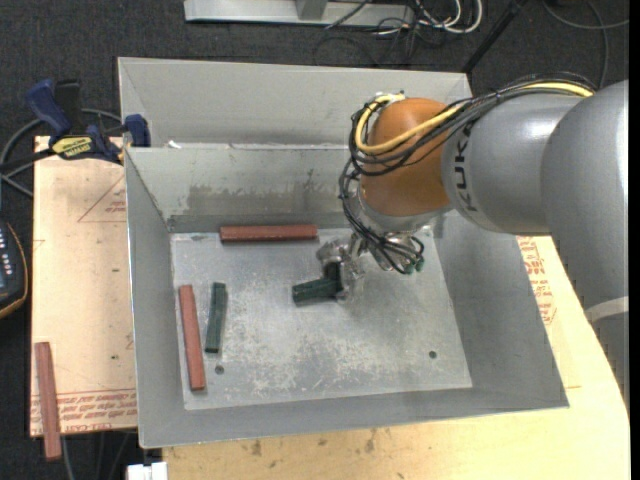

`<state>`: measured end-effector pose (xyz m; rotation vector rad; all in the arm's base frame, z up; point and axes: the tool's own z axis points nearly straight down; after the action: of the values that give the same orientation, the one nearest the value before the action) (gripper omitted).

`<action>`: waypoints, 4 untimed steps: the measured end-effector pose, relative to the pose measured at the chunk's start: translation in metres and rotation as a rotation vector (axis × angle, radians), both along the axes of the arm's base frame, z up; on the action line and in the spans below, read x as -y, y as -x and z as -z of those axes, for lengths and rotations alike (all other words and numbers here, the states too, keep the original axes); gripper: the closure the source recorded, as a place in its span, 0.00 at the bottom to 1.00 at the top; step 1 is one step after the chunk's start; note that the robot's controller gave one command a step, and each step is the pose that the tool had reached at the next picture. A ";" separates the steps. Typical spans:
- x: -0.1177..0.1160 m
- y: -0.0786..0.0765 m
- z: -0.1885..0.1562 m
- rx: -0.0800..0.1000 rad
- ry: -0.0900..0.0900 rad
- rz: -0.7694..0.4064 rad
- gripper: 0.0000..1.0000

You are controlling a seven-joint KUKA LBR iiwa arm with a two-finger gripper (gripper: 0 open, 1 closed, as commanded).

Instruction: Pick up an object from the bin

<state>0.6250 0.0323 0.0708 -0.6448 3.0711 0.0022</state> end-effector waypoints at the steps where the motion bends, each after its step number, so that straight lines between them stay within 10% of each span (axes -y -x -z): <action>1: 0.023 0.014 -0.174 0.010 0.001 0.016 1.00; 2: 0.004 0.072 -0.091 -0.011 0.000 -0.113 1.00; 3: 0.004 0.069 -0.095 -0.002 0.001 -0.112 0.00; 4: 0.015 0.084 0.000 0.003 0.000 -0.283 0.00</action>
Offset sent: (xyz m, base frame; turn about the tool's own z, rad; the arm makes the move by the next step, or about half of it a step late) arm -0.0161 -0.0235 0.1689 0.0116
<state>0.5408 0.0175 0.0705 -1.0705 2.9473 0.0027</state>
